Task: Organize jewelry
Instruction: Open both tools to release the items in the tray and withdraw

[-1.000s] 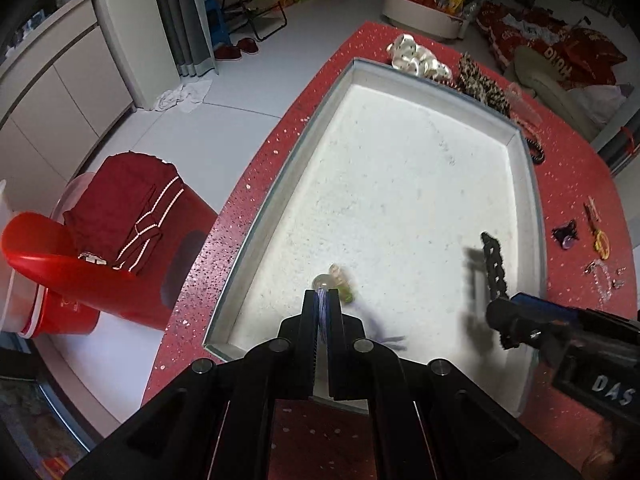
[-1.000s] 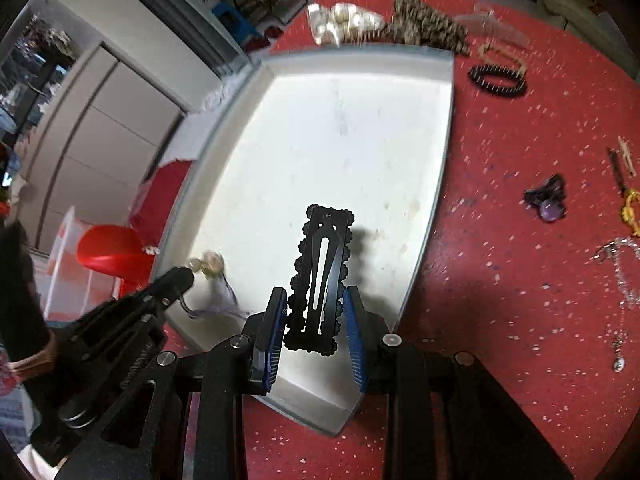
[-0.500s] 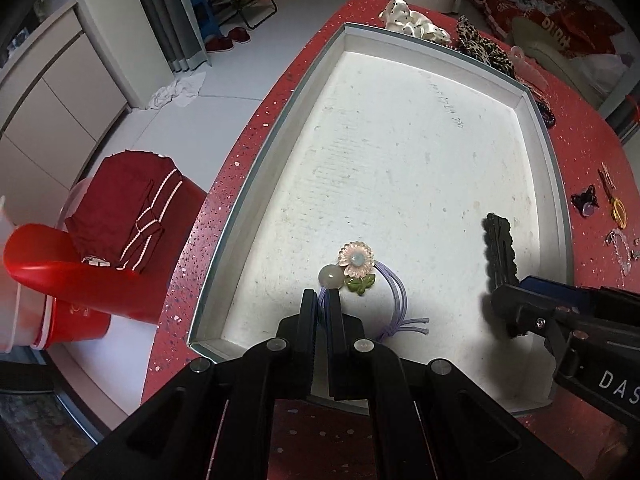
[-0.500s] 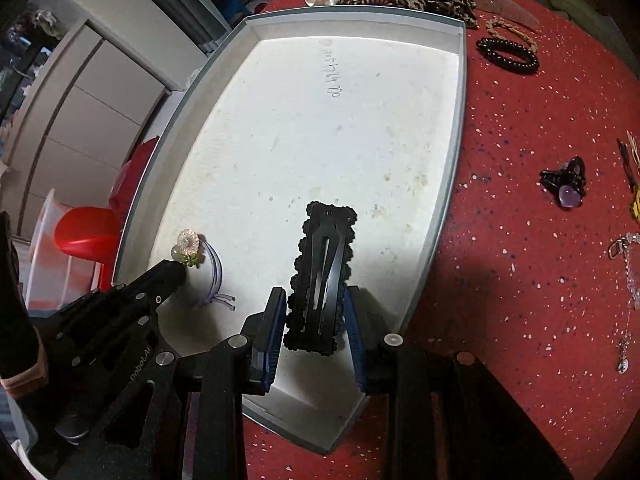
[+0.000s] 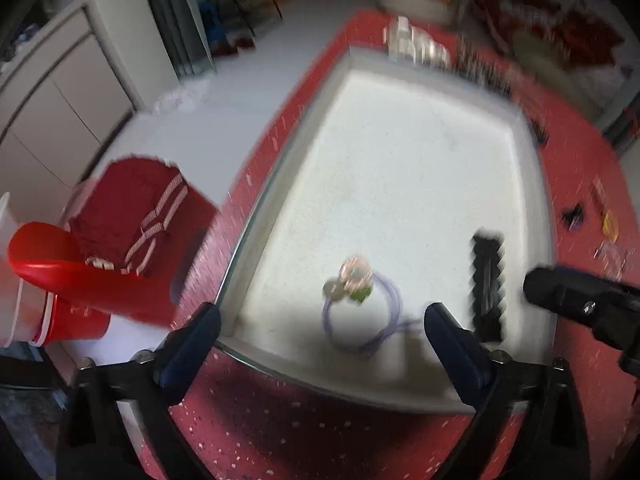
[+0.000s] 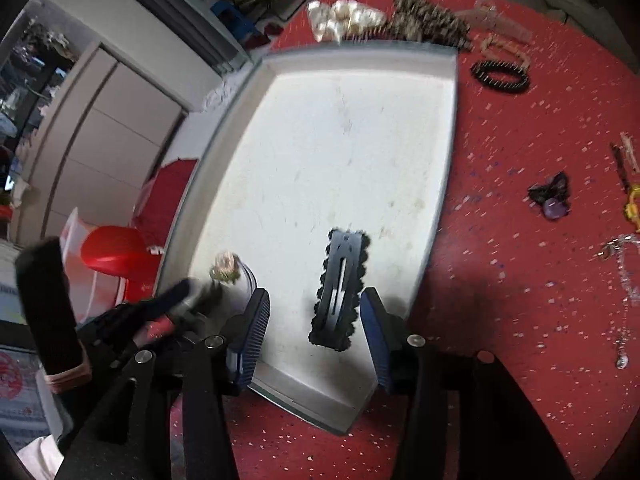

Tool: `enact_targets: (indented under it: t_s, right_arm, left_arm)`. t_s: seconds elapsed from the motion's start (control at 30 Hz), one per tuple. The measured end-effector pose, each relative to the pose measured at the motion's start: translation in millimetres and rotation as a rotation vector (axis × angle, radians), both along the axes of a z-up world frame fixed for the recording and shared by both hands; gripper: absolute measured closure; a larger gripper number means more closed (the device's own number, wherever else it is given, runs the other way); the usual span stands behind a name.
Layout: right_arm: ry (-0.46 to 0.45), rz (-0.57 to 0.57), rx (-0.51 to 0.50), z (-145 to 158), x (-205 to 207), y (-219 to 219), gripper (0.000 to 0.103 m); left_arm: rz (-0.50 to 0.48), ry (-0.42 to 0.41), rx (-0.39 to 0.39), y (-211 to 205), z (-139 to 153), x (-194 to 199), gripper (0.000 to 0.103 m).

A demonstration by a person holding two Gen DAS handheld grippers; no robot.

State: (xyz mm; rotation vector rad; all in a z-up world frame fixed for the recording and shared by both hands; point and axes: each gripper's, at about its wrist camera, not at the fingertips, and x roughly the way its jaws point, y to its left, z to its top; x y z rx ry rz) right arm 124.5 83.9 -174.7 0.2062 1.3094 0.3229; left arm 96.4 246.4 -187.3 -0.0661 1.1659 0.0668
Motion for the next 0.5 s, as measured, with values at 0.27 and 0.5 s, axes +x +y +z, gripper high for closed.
enact_targets:
  t_s: [0.27,0.5]
  right_arm:
    - [-0.016,-0.074,0.003,17.2,-13.9,-30.3,0.049]
    - [-0.008,-0.176,-0.015,30.3,-37.2,-72.6,0.036]
  left_arm:
    - [-0.054,0.002,0.026,-14.9,14.2,0.5,0.001]
    - [-0.131,0.004,0.016,-37.1,31.0,-2.8,0.001]
